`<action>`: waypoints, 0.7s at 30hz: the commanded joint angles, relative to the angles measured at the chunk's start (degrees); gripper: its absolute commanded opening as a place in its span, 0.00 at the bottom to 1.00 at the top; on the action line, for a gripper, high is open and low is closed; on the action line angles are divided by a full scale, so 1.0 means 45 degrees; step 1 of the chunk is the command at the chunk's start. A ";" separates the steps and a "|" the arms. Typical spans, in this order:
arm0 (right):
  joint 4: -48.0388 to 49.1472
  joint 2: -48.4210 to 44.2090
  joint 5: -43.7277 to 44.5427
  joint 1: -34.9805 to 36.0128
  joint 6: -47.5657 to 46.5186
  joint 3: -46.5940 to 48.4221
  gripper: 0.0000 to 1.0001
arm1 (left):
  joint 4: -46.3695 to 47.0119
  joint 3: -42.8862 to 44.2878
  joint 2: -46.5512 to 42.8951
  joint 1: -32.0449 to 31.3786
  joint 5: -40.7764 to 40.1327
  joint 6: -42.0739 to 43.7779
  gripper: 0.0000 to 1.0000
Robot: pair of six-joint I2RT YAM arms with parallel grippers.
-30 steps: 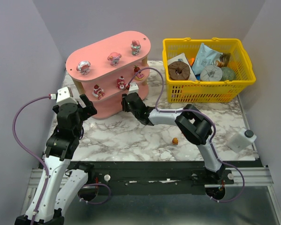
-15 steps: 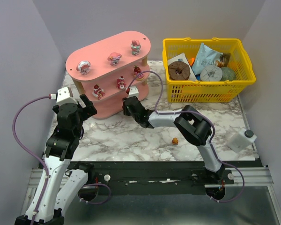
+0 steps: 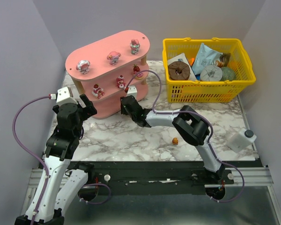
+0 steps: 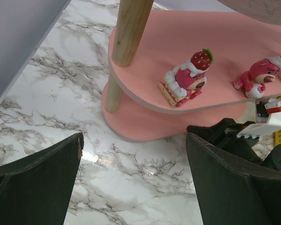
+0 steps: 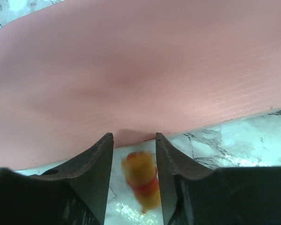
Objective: Place and organize the plastic toys onto the shelf
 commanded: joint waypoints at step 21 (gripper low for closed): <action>0.0993 -0.2215 -0.0722 0.0125 0.0680 -0.2960 0.62 | -0.0026 0.0012 -0.0096 0.0051 0.0493 0.0001 0.99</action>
